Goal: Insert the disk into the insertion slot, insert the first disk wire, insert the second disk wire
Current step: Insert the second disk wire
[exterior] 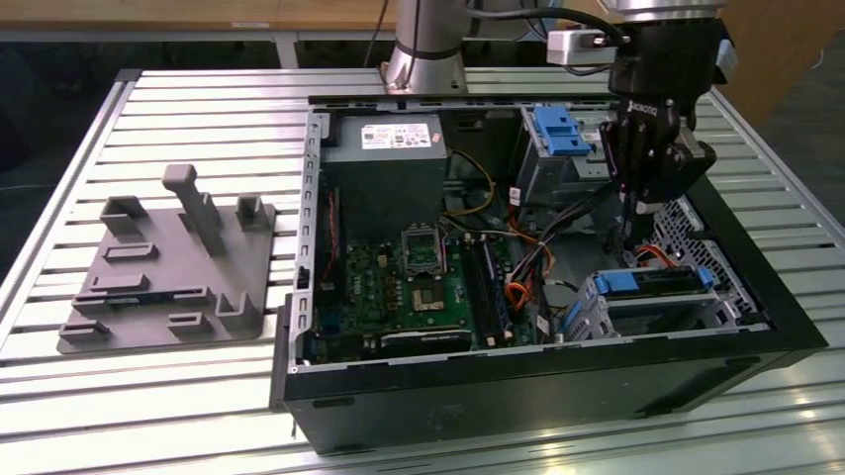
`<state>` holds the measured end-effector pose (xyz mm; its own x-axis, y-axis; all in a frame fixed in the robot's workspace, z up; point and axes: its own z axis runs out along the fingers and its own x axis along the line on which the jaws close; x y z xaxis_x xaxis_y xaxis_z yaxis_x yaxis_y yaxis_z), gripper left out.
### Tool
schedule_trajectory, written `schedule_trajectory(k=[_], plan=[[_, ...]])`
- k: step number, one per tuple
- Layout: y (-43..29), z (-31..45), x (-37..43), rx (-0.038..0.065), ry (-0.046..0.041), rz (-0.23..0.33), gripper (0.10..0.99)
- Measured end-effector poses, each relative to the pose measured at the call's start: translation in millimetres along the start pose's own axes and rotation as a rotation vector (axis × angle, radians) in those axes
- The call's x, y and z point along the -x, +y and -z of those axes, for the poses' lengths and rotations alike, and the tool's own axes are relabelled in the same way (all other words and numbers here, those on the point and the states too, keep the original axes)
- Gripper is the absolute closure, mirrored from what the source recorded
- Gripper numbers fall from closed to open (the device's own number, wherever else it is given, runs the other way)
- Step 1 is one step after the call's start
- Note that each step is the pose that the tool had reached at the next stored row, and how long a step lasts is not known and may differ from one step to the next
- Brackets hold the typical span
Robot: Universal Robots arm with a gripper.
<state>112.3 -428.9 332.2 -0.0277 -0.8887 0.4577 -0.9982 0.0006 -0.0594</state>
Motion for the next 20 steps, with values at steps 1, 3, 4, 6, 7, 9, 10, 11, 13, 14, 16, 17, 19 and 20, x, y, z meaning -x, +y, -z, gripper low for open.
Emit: schedule_trajectory(k=[1, 3, 4, 6, 7, 9, 10, 11, 13, 14, 16, 17, 19, 20], plan=[[0.0, -0.1, -0.1, 0.000, 0.0001, 0.000, 0.945], [0.0, -0.1, -0.2, 0.000, 0.0000, 0.000, 0.945], [0.0, -0.1, -0.2, 0.000, 0.0000, 0.000, 0.945], [0.0, -0.2, -0.1, 0.000, -0.0004, 0.000, 0.945], [-0.2, -0.2, -0.1, 0.000, -0.0004, 0.000, 0.945], [-2.8, -0.3, -0.2, 0.007, -0.0004, 0.004, 0.945], [-4.7, -0.4, -0.1, 0.014, -0.0004, 0.007, 0.945], [-6.7, -0.5, 0.0, 0.021, -0.0004, 0.011, 0.945], [-11.0, -0.8, 0.1, 0.038, -0.0004, 0.019, 0.945], [-13.1, -0.9, 0.2, 0.046, -0.0004, 0.024, 0.945], [-17.1, -1.1, 0.3, 0.061, -0.0010, 0.031, 0.945], [-19.2, -1.2, 0.3, 0.067, -0.0016, 0.035, 0.945], [-23.5, -1.5, 0.3, 0.080, -0.0045, 0.041, 0.945], [-25.7, -1.7, 0.1, 0.086, -0.0070, 0.044, 0.945]])
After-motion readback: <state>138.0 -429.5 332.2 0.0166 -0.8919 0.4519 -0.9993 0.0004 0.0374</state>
